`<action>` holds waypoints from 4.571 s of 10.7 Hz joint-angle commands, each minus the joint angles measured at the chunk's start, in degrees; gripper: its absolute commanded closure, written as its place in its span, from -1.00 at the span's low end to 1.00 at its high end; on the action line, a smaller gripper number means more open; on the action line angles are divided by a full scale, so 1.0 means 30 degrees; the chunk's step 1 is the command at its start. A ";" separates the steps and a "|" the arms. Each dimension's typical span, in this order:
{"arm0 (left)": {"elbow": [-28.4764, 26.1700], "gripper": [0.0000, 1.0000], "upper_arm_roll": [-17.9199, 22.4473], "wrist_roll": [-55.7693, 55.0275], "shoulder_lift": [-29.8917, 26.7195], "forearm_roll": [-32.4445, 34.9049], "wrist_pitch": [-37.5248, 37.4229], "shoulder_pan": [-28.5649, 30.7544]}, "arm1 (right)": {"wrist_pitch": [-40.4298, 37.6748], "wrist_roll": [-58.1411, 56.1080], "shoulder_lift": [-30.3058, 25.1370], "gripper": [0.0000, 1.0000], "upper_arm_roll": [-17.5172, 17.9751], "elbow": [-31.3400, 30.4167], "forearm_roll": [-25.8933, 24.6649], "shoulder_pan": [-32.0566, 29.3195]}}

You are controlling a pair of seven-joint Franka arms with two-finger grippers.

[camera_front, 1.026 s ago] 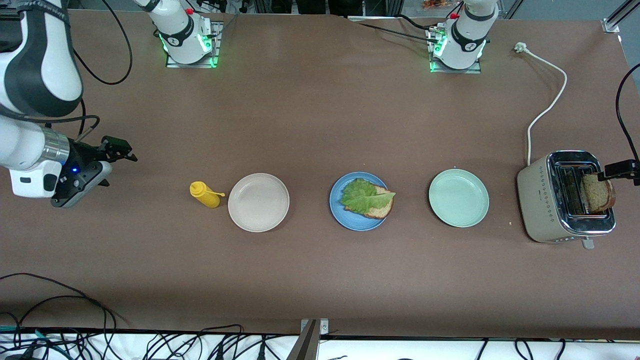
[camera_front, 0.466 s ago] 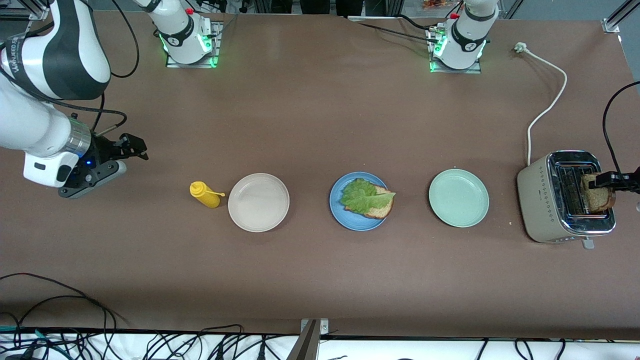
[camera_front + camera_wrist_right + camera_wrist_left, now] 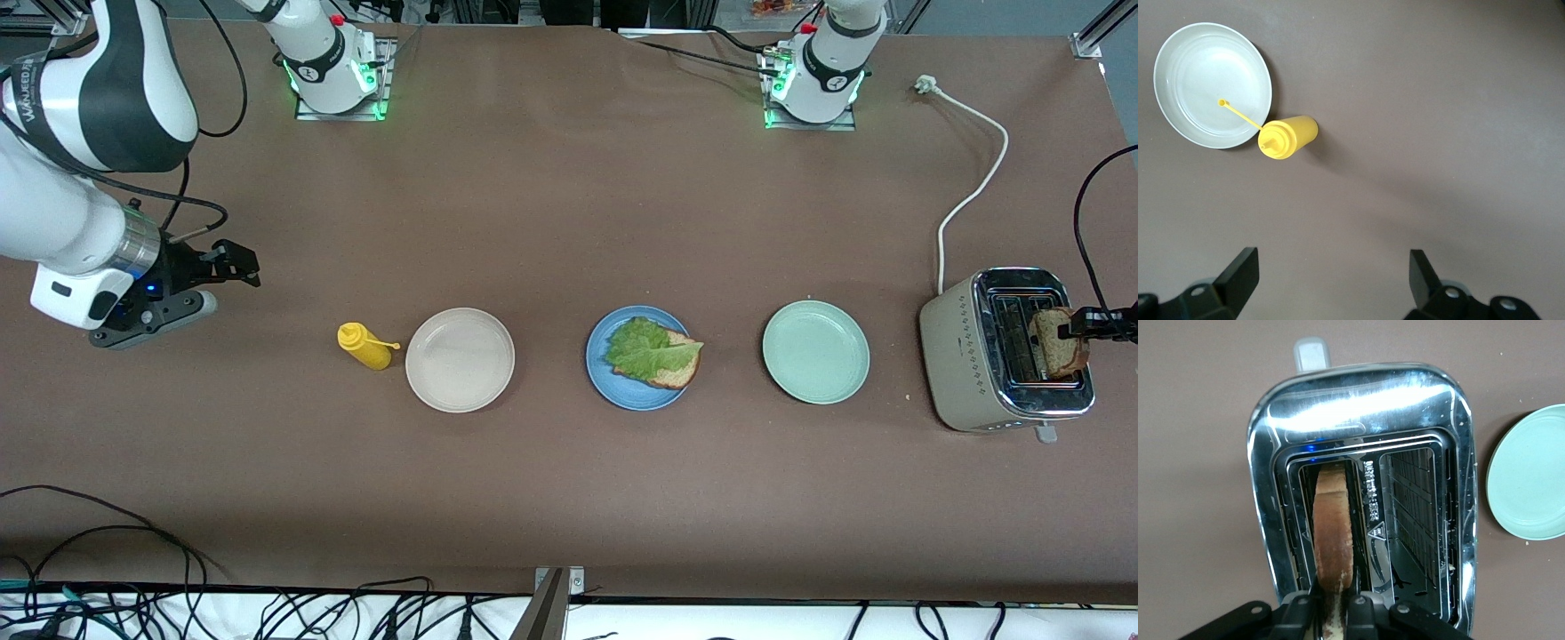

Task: Make sandwich in blue plate with both arms
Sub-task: 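Lift the bread slice out and carry it over the blue plate, then lay the bread on the lettuce and open the left gripper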

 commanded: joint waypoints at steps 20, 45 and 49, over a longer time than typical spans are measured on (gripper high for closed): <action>0.1141 1.00 -0.8455 -0.2051 0.2913 -1.1190 -0.1916 -0.4534 | -0.0225 0.0970 -0.0588 -1.00 0.0046 -0.0243 -0.1004 0.0621; 0.0966 -1.00 -0.5584 -0.1406 0.2425 -0.3768 0.1722 -0.6619 | -0.1863 0.5481 -0.0588 -1.00 -0.1595 0.2214 0.1486 0.0386; 0.0644 -1.00 -0.5555 -0.1784 0.0228 -0.0217 -0.0468 -0.6237 | -0.1895 0.5687 -0.0588 -1.00 -0.1653 0.2655 0.1194 0.0387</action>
